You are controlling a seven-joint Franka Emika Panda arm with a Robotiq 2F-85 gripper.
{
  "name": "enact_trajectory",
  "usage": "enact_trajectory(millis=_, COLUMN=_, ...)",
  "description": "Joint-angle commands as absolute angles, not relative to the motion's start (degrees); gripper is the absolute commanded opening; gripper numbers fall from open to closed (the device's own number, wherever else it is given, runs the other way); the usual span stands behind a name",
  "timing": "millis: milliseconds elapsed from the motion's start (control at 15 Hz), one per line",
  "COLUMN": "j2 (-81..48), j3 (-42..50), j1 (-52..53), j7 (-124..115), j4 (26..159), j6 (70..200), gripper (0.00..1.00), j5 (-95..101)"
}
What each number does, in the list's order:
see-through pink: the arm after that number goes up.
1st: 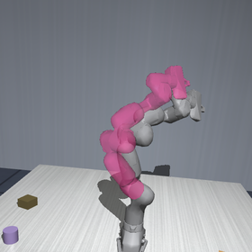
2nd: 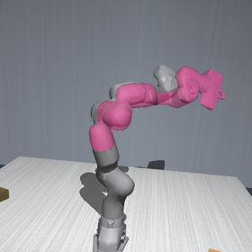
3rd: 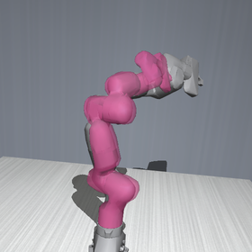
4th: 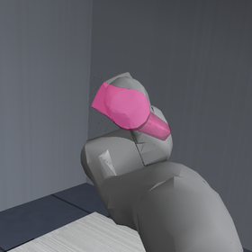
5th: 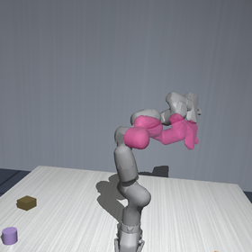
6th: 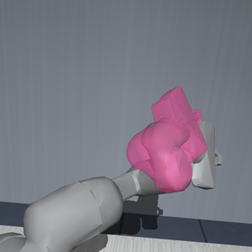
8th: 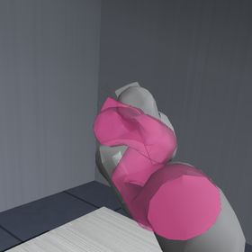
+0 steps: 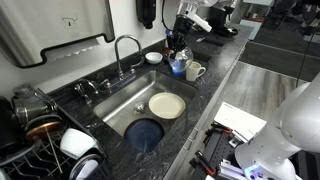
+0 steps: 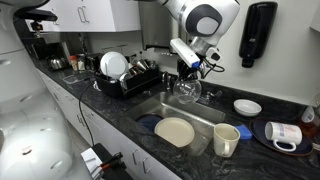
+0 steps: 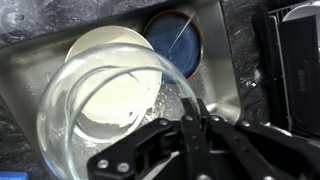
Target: Move the glass cup to the left of the sink
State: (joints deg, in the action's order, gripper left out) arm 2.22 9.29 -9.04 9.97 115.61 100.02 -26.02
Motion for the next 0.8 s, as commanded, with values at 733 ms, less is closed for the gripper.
enact_trajectory(millis=733, j2=4.6, j3=-3.1, j1=5.1, j7=35.3, j4=119.9, j6=102.9, gripper=0.01, j5=-34.1)
